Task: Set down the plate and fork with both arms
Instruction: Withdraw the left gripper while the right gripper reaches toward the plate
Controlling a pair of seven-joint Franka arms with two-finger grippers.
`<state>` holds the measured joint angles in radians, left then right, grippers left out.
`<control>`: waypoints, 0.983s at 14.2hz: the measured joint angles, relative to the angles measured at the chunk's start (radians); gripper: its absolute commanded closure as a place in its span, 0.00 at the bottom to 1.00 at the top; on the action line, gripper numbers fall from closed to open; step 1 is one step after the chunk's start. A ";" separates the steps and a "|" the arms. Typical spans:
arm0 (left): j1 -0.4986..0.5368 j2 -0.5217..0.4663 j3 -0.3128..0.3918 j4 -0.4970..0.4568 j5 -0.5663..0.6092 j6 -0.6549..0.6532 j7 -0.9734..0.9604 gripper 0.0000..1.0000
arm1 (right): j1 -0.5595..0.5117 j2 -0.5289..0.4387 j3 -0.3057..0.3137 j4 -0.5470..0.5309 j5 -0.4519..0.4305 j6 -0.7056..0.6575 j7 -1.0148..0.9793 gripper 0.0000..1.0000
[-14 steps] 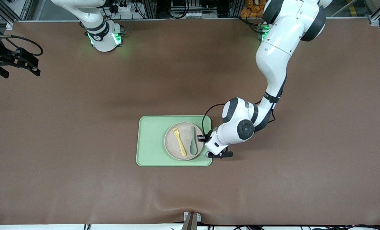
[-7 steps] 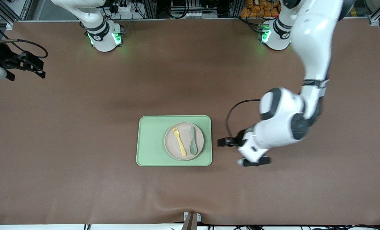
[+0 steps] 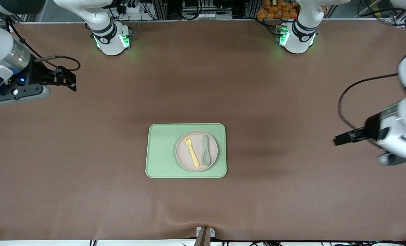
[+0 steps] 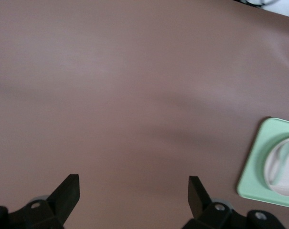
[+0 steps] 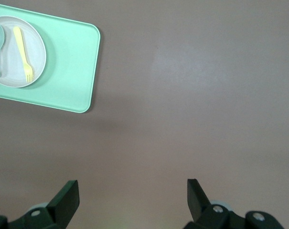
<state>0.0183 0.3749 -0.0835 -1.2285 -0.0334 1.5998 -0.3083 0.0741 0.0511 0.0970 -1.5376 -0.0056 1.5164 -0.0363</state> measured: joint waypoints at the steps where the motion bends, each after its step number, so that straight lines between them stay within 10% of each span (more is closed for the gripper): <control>1: 0.019 -0.026 0.000 -0.002 0.012 -0.025 0.017 0.00 | 0.002 0.015 0.000 0.004 0.004 0.005 -0.001 0.00; 14: 0.146 -0.137 -0.054 -0.050 0.022 -0.126 0.125 0.00 | 0.094 0.192 0.000 0.063 0.050 0.176 0.031 0.00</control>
<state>0.1648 0.2381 -0.1377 -1.2787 -0.0112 1.4738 -0.1838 0.1686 0.2430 0.0971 -1.4742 0.0448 1.6919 -0.0048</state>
